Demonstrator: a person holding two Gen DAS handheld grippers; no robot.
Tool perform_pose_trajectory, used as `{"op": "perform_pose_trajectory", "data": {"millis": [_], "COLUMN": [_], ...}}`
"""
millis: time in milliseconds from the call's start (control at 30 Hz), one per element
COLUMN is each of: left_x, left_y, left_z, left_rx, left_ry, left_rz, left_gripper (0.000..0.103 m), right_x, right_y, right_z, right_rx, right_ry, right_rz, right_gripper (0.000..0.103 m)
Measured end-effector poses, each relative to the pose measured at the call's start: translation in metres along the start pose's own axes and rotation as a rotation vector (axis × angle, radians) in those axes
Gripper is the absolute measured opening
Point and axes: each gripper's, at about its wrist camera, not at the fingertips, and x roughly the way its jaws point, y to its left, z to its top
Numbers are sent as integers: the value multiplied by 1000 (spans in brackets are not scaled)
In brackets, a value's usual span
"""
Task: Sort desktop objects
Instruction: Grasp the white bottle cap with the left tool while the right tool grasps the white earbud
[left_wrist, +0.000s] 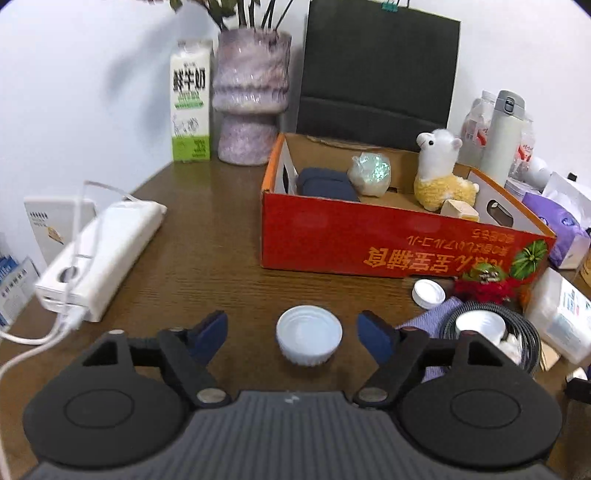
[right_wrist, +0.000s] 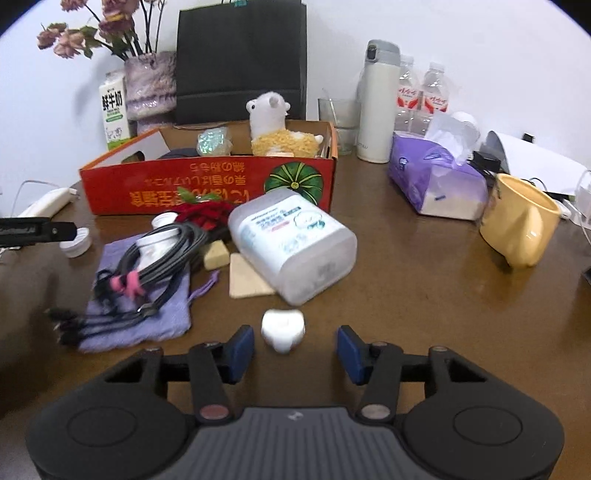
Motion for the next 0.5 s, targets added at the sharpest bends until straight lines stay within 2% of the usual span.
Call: {"op": "perform_pose_trajectory", "data": {"millis": [33, 67, 100, 167, 300, 400, 500], "left_x": [5, 8, 9, 6, -4, -35, -79], "left_y": [1, 0, -2, -5, 0, -3, -9], "left_z": [0, -3, -7, -10, -11, -16, -37], "left_rx": [-13, -33, -28, 13, -29, -37, -69], "left_ry": [5, 7, 3, -6, -4, -46, -73], "left_rz": [-5, 6, 16, 27, 17, 39, -29], "left_gripper": [67, 48, 41, 41, 41, 41, 41], "right_x": [2, 3, 3, 0, -11, -27, -47], "right_y": [4, 6, 11, 18, 20, 26, 35], "right_z": [2, 3, 3, 1, -9, -23, -36], "right_rx": [-7, -15, -32, -58, 4, 42, 32], "right_ry": [-3, -6, -7, -13, -20, -31, -37], "right_rz": [1, 7, -2, -17, 21, 41, 82], "right_gripper": [33, 24, 25, 25, 25, 25, 25]}}
